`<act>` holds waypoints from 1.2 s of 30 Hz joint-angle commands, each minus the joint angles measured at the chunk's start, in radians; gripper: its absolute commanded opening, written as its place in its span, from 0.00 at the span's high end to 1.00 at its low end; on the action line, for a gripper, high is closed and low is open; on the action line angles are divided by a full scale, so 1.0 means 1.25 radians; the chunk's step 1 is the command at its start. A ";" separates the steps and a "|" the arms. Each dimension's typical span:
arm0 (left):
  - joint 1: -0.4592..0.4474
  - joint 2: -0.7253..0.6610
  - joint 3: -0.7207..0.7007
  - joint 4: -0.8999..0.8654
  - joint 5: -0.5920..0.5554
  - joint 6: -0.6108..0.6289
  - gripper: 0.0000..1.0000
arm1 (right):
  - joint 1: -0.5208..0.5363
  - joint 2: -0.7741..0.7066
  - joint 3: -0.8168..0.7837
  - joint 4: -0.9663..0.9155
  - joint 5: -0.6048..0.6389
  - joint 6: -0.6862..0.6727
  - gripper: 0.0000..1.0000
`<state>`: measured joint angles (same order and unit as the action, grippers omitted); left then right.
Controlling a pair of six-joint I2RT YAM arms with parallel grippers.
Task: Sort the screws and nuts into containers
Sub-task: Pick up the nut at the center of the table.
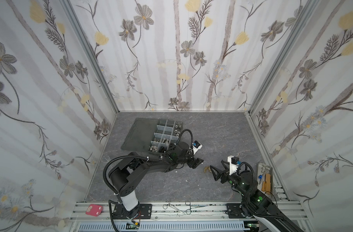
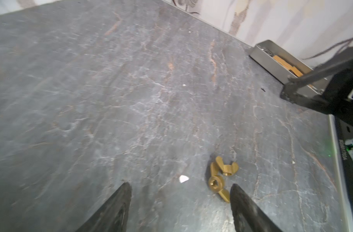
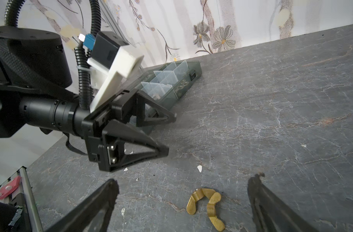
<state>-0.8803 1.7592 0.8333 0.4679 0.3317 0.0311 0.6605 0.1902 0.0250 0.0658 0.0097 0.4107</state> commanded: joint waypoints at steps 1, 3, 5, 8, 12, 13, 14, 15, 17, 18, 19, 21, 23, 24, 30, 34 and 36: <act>-0.041 0.037 0.016 0.053 0.013 -0.014 0.22 | 0.001 -0.001 -0.003 0.010 0.003 0.004 0.00; -0.070 0.059 0.021 0.057 -0.037 -0.020 0.21 | 0.001 -0.001 -0.002 0.010 0.002 0.003 0.00; -0.080 0.077 0.013 0.080 -0.065 -0.031 0.21 | 0.001 -0.003 -0.002 0.009 0.003 0.004 0.00; -0.086 0.100 0.012 0.095 -0.111 -0.041 0.22 | 0.002 -0.010 -0.002 0.005 0.004 0.003 0.00; -0.092 0.131 0.022 0.081 -0.179 -0.032 0.30 | 0.002 -0.023 -0.004 0.000 0.004 0.004 0.00; -0.092 0.138 0.027 0.074 -0.183 -0.027 0.30 | 0.002 -0.024 -0.005 0.000 0.004 0.004 0.00; -0.092 0.145 0.032 0.069 -0.179 -0.022 0.30 | 0.002 -0.026 -0.005 -0.001 0.005 0.004 0.00; -0.094 0.150 0.037 0.065 -0.170 -0.017 0.30 | 0.001 -0.027 -0.005 -0.001 0.006 0.004 0.00; -0.102 0.151 0.041 0.063 -0.157 -0.003 0.30 | 0.002 -0.026 -0.005 -0.001 0.005 0.004 0.00; -0.106 0.151 0.039 0.063 -0.156 0.004 0.30 | 0.002 -0.026 -0.005 -0.001 0.006 0.004 0.00; -0.108 0.154 0.039 0.062 -0.159 0.009 0.30 | 0.002 -0.026 -0.005 -0.001 0.007 0.004 0.00; -0.110 0.172 0.047 0.050 -0.168 0.011 0.31 | 0.002 -0.026 -0.005 -0.001 0.007 0.004 0.00; -0.110 0.182 0.061 0.033 -0.169 0.016 0.34 | 0.002 -0.025 -0.005 -0.001 0.006 0.004 0.00; -0.110 0.185 0.062 0.033 -0.168 0.018 0.36 | 0.002 -0.026 -0.005 -0.001 0.006 0.004 0.00; -0.111 0.195 0.074 0.011 -0.180 0.030 0.57 | 0.002 -0.026 -0.005 -0.001 0.006 0.003 0.00; -0.111 0.189 0.071 0.006 -0.191 0.031 0.63 | 0.002 -0.025 -0.005 -0.001 0.007 0.005 0.00; -0.111 0.186 0.066 -0.002 -0.195 0.033 0.71 | 0.002 -0.025 -0.005 -0.001 0.007 0.005 0.00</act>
<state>-1.0195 1.9961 0.9234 0.5194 0.0990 0.0639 0.6617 0.1585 0.0212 0.0574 0.0097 0.4107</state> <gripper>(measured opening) 0.292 0.997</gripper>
